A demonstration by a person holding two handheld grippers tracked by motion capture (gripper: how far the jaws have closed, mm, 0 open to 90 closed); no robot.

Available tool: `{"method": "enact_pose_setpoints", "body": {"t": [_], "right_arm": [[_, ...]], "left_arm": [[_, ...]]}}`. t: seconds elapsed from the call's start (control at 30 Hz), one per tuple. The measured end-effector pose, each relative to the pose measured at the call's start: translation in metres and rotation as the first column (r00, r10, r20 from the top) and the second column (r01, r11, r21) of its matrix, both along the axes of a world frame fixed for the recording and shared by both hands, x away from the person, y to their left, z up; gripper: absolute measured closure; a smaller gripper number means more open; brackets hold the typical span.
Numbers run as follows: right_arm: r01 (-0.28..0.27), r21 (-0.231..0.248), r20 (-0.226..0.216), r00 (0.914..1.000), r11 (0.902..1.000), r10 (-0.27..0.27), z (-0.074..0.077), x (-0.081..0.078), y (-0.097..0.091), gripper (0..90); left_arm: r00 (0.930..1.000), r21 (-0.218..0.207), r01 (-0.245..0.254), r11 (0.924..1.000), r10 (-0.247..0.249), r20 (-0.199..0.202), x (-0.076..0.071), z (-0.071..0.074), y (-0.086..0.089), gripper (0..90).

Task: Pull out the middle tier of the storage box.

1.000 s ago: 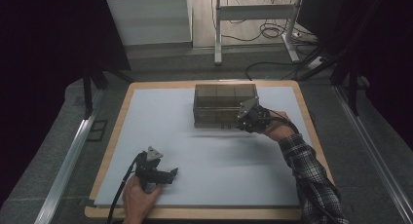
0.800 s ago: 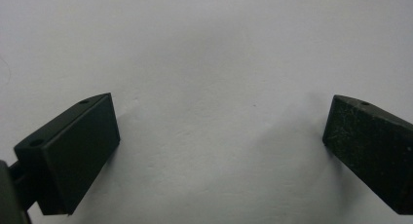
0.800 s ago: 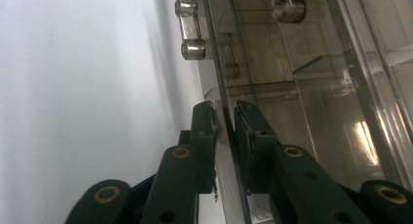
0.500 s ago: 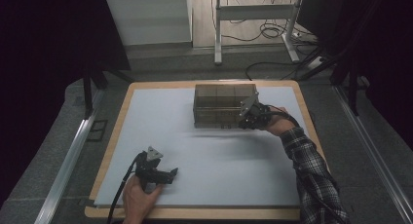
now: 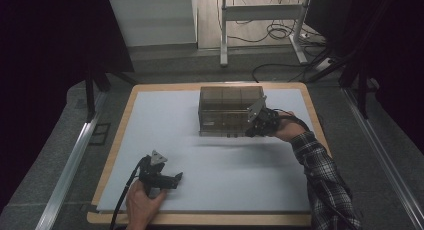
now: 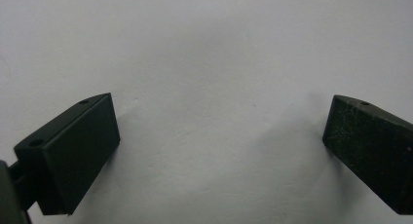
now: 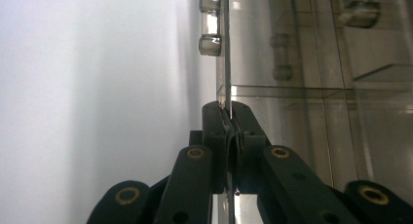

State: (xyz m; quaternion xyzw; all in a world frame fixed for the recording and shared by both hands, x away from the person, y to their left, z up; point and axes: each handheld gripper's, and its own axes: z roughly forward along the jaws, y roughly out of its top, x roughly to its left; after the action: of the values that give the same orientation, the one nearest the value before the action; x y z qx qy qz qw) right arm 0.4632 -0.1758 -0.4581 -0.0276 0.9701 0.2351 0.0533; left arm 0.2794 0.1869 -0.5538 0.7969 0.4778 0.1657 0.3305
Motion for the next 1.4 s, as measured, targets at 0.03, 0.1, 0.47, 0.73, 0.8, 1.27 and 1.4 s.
{"method": "enact_pose_setpoints", "body": {"t": [0.03,0.1,0.47,0.73,0.8,1.27,1.4], "right_arm": [[-0.004,0.001,-0.005,1.0,1.0,0.004,0.0,-0.002,0.0,86.2],[-0.005,0.002,-0.008,1.0,1.0,0.005,0.0,-0.003,-0.001,86.1],[-0.022,-0.001,-0.007,0.9997,0.9998,0.022,-0.004,-0.019,-0.003,86.5],[-0.012,0.005,-0.003,0.9999,0.9999,0.012,-0.007,-0.021,-0.004,80.4],[-0.012,0.009,-0.003,0.9999,0.9999,0.012,-0.008,-0.021,-0.004,77.2],[0.076,0.086,0.029,0.9965,0.9934,-0.079,0.005,-0.033,-0.003,62.3],[0.093,0.088,0.036,0.9947,0.9918,-0.096,0.006,-0.036,-0.004,59.8]], "left_arm": [[1.0,0.0,0.0,1.0,0.0,0.0,0.0,0.0,0.0,0.0],[1.0,0.0,0.0,1.0,0.0,0.0,0.0,0.0,0.0,0.0],[1.0,-0.001,0.0,1.0,0.0,0.001,0.0,0.0,0.0,0.0],[1.0,-0.001,0.0,1.0,0.0,0.002,0.0,0.0,0.0,0.0],[1.0,0.001,0.0,1.0,0.0,0.0,0.0,0.0,0.0,0.0],[1.0,0.001,0.001,1.0,-0.001,0.0,0.0,0.0,0.0,0.0],[1.0,-0.001,0.0,1.0,0.0,0.002,0.0,0.0,0.0,0.0]]}}
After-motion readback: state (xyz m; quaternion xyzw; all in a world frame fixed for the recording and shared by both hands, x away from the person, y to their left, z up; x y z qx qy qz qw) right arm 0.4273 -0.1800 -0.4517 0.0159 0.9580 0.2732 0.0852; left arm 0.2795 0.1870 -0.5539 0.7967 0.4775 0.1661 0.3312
